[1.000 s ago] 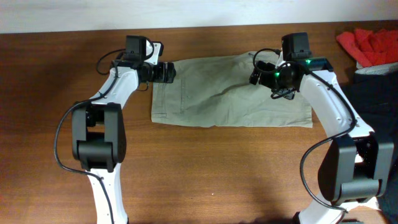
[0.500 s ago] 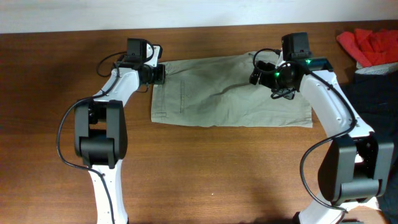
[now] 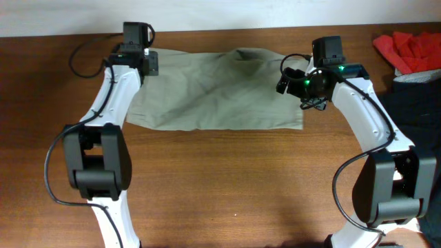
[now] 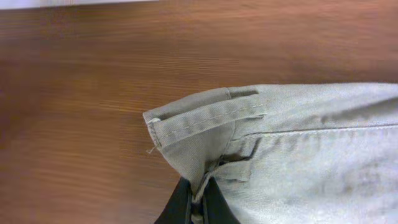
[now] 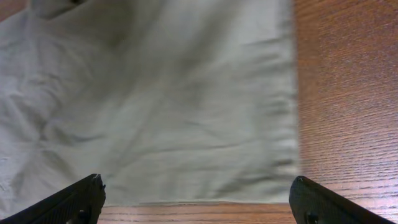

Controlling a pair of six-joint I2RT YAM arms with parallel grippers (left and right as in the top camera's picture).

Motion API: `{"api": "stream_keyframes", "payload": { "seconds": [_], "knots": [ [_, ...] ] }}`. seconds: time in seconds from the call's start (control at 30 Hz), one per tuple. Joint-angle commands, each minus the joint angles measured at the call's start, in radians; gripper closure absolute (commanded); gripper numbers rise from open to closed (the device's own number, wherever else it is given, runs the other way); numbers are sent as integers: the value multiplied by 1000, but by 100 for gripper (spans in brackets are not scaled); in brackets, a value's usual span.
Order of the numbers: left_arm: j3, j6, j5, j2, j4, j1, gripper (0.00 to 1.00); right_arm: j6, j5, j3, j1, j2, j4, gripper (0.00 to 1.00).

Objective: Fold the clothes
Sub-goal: 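Pull the trousers' corners apart with both grippers to flatten them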

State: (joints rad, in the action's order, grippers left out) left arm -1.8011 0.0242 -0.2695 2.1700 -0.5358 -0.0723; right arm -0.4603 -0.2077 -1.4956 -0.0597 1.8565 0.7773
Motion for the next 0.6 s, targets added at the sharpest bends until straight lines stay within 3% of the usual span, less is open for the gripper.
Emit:
{"api": "stream_keyframes", "payload": {
  "seconds": [0.0,0.37,0.57],
  "knots": [
    [-20,13,-90,-23,-14,47,1,7,6,2,-6,3,-1,1],
    [-20,13,-47,-23,-94,49,1,7,-40,2,-6,3,-29,1],
    [-20,14,5,-23,-152,49,1,7,-24,80,-9,3,150,8]
  ]
}}
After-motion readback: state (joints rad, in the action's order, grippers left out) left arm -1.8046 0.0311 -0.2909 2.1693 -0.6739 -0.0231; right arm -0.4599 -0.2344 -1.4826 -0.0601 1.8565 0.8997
